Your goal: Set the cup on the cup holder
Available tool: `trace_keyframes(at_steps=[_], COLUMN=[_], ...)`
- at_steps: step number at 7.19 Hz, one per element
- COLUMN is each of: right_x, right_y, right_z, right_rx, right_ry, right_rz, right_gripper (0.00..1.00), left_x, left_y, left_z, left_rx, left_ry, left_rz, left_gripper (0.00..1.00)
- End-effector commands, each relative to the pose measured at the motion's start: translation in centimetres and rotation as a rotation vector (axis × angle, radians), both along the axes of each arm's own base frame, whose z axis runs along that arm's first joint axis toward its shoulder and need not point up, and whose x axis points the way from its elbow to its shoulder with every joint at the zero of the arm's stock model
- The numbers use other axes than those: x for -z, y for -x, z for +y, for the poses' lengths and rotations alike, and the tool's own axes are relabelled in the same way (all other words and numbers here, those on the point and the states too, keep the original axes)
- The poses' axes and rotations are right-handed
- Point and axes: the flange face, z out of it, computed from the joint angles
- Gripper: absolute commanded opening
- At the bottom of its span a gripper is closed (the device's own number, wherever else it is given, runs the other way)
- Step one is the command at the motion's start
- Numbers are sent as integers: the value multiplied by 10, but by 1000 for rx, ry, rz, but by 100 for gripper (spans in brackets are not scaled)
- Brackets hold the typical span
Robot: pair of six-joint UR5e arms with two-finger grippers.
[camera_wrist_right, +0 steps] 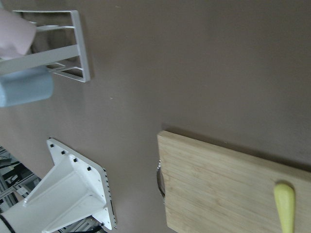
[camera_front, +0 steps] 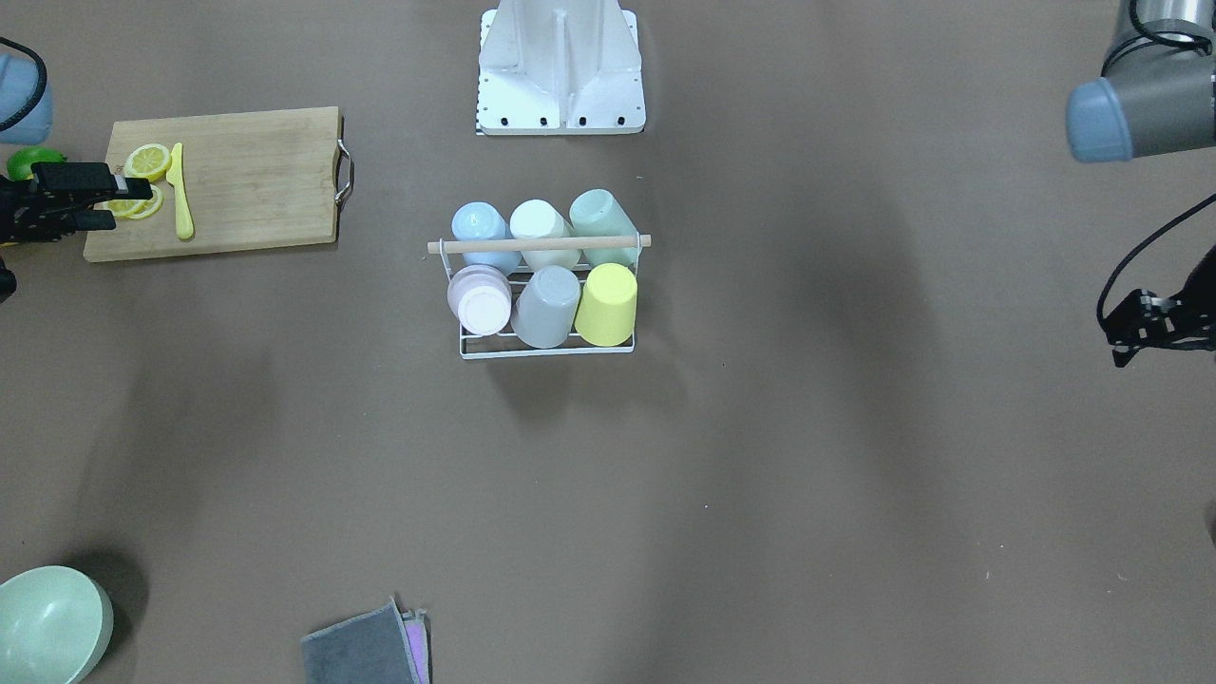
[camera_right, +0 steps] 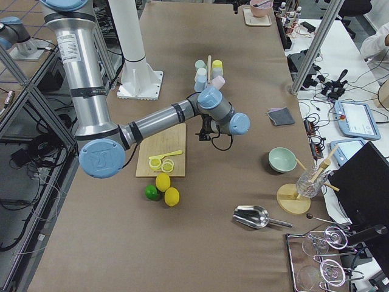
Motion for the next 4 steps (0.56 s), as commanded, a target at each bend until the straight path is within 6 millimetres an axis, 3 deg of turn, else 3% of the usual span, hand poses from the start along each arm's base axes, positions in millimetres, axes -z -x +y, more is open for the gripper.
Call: trace_keyframes(at_steps=[1, 2, 4], right_x=[-16, -32, -54], right_y=[-18, -29, -48], right_z=[-2, -2, 0], right_rx=[62, 63, 4], right_ry=[36, -27, -131], right_rz=[283, 404, 424], right_gripper=[99, 99, 95], left_x=[-49, -80, -127], left_y=[50, 68, 119], left_z=[21, 44, 83], left_rx=[56, 86, 181], left_ry=[206, 267, 347], left_rz=[172, 183, 183], left_gripper=[97, 97, 97])
